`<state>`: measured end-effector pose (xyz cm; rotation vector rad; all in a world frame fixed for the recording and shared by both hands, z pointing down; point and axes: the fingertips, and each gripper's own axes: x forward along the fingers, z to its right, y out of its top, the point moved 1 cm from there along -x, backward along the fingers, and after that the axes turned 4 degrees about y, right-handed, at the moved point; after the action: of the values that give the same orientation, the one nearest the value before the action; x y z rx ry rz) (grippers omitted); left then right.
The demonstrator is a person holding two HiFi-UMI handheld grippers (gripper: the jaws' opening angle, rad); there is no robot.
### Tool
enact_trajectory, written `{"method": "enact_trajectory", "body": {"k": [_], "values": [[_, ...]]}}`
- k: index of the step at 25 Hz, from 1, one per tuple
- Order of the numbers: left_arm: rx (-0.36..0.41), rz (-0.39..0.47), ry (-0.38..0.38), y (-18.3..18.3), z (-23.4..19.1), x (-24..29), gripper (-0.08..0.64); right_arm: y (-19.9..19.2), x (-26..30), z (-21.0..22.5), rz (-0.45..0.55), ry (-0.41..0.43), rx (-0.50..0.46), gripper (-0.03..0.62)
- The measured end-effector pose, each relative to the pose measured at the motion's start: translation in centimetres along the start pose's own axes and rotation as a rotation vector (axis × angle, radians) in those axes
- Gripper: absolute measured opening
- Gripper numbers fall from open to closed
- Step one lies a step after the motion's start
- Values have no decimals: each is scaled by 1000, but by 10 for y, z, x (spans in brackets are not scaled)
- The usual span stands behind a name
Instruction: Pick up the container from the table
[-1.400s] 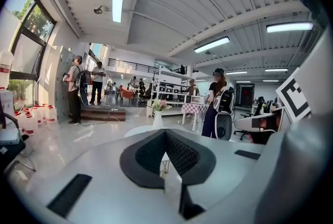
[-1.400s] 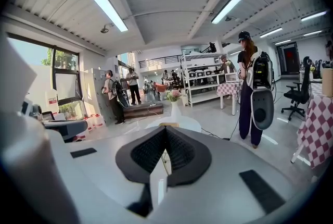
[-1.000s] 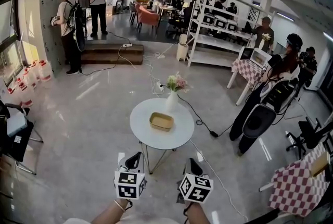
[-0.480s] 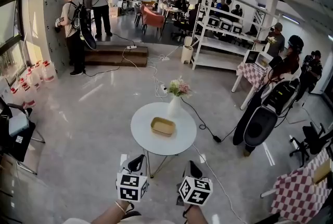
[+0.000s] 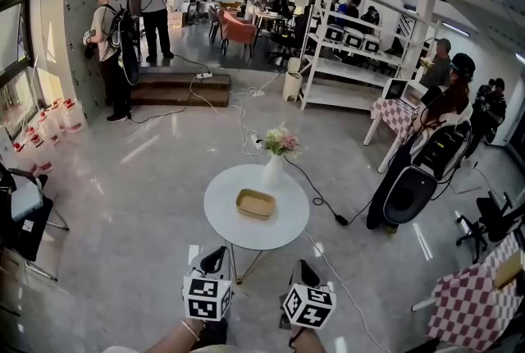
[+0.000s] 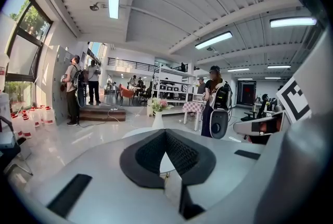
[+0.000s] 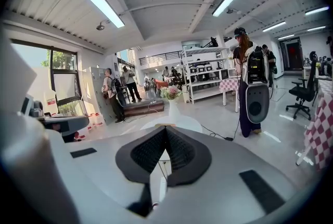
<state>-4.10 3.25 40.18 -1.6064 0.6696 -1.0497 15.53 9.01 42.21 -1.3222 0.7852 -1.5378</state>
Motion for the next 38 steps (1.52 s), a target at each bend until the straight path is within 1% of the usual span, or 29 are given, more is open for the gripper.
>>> {"method": "enact_trajectory", "body": {"k": [7,11,18,24,28,33,38], "values": [[-13,21,-28,9,1,25,12,16,16,7,16,-21,-17,25],[-18,30,-29,15,-4,36,12,26,28,4,24,-16,-25,25],[-17,25,-38,24,-19,62,12,32,54,2,21,-28,-15,25],[-10,28,-54,37,-27,92,12,48,78,10,37,-53,-2,25],[-5,32,-60,46,-35,107,12,57,96,5,38,-52,-4,25],[-18,57,-40,57,-55,124,12,65,117,-4,27,-48,-8,25],[-34,40,-62,59,-64,149,12,72,134,2,21,-82,-3,25]]}}
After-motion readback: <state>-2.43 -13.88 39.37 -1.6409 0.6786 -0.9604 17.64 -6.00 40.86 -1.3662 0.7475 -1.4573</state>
